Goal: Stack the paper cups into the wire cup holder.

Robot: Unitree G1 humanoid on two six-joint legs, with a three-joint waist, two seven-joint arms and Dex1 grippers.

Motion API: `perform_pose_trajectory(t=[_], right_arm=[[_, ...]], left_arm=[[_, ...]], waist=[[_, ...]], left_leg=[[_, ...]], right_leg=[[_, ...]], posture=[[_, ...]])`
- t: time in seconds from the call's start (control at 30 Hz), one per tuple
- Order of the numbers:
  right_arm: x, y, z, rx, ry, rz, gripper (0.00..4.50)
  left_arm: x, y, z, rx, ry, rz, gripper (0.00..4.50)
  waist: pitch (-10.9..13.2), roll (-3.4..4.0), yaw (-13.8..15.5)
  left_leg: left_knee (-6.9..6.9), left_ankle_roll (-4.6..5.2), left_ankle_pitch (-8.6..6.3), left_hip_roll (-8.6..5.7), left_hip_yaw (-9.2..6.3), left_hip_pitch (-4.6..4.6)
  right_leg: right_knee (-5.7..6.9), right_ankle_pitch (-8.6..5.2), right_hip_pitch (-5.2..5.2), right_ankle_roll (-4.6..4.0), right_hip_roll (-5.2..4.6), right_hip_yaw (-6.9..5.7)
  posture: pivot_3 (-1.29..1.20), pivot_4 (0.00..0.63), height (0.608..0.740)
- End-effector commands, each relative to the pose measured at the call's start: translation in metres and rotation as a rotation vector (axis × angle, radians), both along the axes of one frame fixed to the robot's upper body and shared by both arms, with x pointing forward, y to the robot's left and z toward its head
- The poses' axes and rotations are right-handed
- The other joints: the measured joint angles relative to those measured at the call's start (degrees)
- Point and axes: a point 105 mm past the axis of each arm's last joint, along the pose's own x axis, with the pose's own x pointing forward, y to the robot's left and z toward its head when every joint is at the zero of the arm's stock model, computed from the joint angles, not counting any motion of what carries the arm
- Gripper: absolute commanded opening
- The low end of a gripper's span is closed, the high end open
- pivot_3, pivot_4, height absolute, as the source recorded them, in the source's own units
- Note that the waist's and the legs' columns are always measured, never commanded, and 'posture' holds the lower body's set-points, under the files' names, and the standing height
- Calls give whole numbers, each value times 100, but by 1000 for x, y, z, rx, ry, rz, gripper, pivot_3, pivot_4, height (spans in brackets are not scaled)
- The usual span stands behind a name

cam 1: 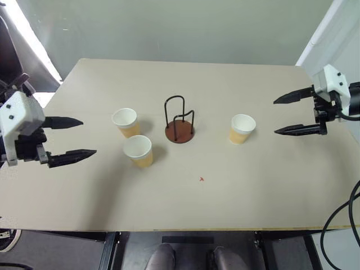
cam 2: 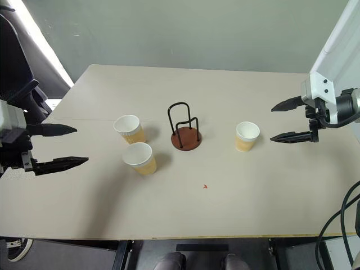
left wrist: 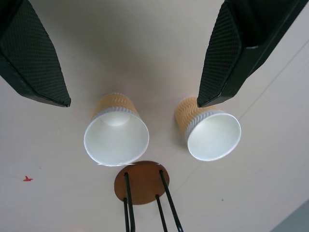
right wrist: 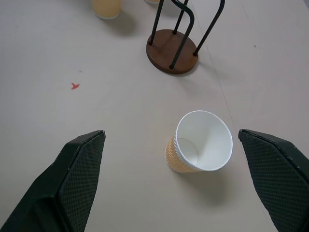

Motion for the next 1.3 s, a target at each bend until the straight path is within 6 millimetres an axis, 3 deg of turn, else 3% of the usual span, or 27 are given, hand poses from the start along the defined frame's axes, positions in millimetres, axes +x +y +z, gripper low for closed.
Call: perform_pose_trajectory(t=[0.03,0.23,0.57,0.7,0.8,0.97,1.23,1.3], right_arm=[[-6,-2,16,2,-55,-1,4500],[-11,-2,15,9,-49,-1,4500],[-3,30,17,98,-67,33,4500],[-1,31,18,98,-74,36,4500],[-9,37,30,142,-86,87,4500],[-26,49,31,152,-77,144,4500],[0,89,20,248,-135,21,4500],[27,112,3,280,-125,-70,4500]], left_arm=[[3,-3,4,-10,-32,-14,4478],[11,-6,6,-6,-36,-35,4478],[24,-23,8,-47,-92,-61,4478],[56,-55,5,-101,-146,-61,4478],[81,-82,-10,-76,-132,-72,4478],[97,-111,-22,-73,-89,-128,4478],[88,-101,-8,-76,-88,-160,4478],[66,-72,9,-37,-103,-133,4478]], waist=[[0,0,1],[0,0,8],[1,1,-21],[1,2,77],[1,2,109],[1,2,81],[2,3,-11],[1,0,-55]], left_leg=[[-1,0,0,0,0,0],[0,-1,0,0,-1,-1],[-1,-4,2,2,0,-1],[11,-5,3,-2,-7,-1],[30,-3,2,-8,-11,-6],[28,-4,2,-3,5,-23],[31,-10,5,27,5,-36],[33,-10,5,30,2,-38]], right_leg=[[0,0,0,0,0,0],[-1,0,0,-1,-1,-1],[-5,1,-3,-1,0,-1],[-13,1,0,-1,-4,-7],[-11,2,3,-4,-9,-9],[0,5,-6,-1,-4,-11],[-19,9,-16,6,25,-8],[-18,10,-18,8,28,-8]], posture=[[0,150,740],[0,150,740],[0,150,740],[0,150,740],[0,150,740],[0,150,740],[0,150,740],[0,150,740]])
